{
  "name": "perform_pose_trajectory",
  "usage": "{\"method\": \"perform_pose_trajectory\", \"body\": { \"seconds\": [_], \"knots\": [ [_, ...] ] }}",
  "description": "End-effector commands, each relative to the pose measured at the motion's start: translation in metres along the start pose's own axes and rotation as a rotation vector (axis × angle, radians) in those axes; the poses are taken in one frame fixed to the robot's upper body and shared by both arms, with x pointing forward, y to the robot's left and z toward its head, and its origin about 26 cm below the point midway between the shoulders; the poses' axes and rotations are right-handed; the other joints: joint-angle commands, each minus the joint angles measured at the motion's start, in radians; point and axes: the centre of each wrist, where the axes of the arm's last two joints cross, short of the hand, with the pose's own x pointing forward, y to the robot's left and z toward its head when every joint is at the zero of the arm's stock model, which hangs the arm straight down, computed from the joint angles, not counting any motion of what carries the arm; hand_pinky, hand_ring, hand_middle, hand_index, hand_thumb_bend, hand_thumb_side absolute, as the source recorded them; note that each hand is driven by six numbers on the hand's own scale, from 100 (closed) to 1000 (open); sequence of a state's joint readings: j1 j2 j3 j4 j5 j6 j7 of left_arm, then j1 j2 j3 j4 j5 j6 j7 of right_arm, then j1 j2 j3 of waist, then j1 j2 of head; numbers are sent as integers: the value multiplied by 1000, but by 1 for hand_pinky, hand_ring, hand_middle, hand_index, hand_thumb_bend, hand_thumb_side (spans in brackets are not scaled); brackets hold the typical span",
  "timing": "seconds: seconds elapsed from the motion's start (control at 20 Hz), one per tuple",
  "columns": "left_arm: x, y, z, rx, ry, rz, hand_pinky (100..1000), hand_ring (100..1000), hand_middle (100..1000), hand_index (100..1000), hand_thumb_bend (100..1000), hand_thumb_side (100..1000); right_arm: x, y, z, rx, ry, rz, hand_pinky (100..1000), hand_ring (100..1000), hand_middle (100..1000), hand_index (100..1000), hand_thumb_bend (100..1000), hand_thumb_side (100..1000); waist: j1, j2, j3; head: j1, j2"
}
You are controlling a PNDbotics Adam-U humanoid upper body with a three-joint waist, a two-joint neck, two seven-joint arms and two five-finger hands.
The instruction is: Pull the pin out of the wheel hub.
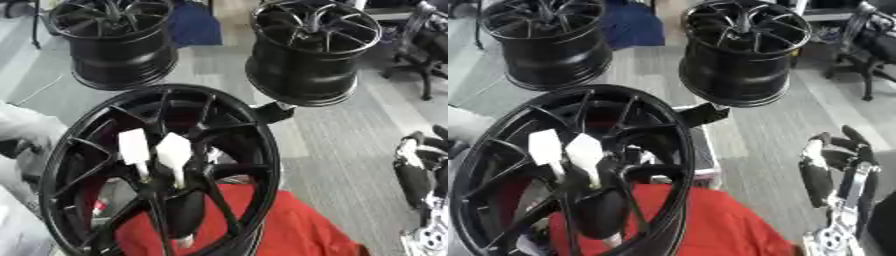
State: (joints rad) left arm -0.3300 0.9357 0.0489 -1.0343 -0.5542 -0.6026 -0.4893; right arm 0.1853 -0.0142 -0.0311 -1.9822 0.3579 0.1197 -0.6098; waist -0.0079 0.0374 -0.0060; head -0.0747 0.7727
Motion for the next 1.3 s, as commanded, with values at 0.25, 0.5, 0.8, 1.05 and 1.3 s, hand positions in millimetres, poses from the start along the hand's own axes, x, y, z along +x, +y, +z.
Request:
{"method": "perform_pose_trajectory", "body": {
  "seconds": [0.25, 0.5, 0.8, 1.05, 1.3],
  "knots": [
    [14, 1, -1, 223, -130, 108, 696, 680, 768, 867, 100, 590, 6, -2, -4, -17, -25, -9, 640, 593, 636, 823, 100, 430, 1, -3, 5, -4, -3],
    [55, -4, -15, 443, -337, 386, 634, 612, 699, 828, 100, 586, 6, -1, -4, -20, -22, -18, 641, 593, 636, 823, 100, 430, -9, 1, 9, -6, -3],
    [112, -14, -25, 599, -480, 742, 606, 588, 659, 795, 100, 655, 7, 1, -3, -24, -13, -33, 641, 593, 636, 823, 100, 428, -27, 10, 6, -7, -3],
    [148, -31, -31, 621, -473, 959, 599, 580, 647, 786, 100, 738, 8, 2, -3, -26, -10, -40, 641, 593, 636, 823, 100, 427, -35, 13, 8, -5, -3],
    [170, -39, -38, 664, -416, 1094, 592, 576, 636, 774, 100, 770, 8, 2, -2, -27, -6, -42, 641, 593, 636, 823, 100, 429, -40, 12, 11, -10, -3]
  ]
}}
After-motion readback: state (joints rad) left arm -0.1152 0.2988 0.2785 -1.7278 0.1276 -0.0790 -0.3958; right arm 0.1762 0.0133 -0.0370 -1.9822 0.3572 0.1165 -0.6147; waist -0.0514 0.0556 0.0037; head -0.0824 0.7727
